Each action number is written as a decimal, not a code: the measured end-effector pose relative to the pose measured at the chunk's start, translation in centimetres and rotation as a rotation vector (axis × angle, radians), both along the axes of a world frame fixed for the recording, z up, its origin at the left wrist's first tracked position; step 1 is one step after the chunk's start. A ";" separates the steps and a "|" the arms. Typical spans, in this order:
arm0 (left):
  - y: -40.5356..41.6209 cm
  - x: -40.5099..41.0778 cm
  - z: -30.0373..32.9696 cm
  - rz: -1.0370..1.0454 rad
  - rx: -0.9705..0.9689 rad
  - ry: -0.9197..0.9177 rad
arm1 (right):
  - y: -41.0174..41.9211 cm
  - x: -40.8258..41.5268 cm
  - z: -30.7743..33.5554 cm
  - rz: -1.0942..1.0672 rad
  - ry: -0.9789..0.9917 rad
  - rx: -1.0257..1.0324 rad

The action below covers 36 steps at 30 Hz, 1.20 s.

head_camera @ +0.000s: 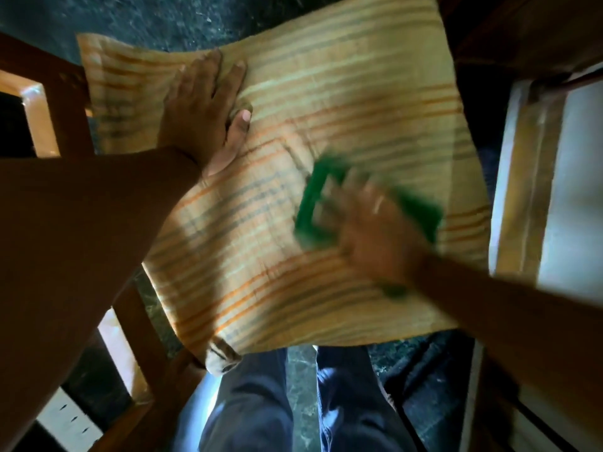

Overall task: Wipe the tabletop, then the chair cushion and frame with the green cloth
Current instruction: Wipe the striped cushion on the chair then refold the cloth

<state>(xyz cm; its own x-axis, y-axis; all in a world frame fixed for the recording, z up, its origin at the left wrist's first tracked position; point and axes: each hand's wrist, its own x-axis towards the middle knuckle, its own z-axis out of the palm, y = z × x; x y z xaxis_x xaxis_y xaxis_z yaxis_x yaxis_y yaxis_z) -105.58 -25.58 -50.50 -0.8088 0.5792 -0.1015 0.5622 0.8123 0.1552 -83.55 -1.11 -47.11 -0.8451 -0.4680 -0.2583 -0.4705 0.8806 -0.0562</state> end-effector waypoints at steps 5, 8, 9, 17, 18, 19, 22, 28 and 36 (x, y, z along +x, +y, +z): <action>0.5 0.3 1.1 0.005 -0.027 -0.043 | -3.1 9.8 0.8 0.181 -0.190 -0.242; 0.9 1.6 2.8 0.060 -0.073 -0.128 | -2.7 9.2 2.2 0.077 -0.236 -0.336; 0.9 3.0 3.7 0.047 -0.083 -0.139 | -2.3 9.4 2.8 0.011 -0.226 -0.361; 1.0 23.1 9.4 0.067 -0.006 -0.617 | 1.4 12.4 6.9 -0.611 -0.287 -0.049; 1.2 24.5 9.3 0.165 0.029 -0.672 | 1.4 12.4 6.7 -0.621 -0.348 0.018; 1.6 25.4 9.2 0.268 0.087 -0.711 | 1.3 12.1 6.5 -0.642 -0.387 0.079; 3.0 25.9 9.6 0.460 0.172 -0.785 | 0.8 11.4 6.8 -0.722 -0.503 0.172; 3.5 22.7 17.4 0.592 0.421 -0.883 | 0.3 12.9 13.7 -1.531 -0.694 -0.949; 1.8 22.2 38.2 0.782 0.704 -0.499 | -0.8 8.0 30.6 -1.473 -0.742 -1.820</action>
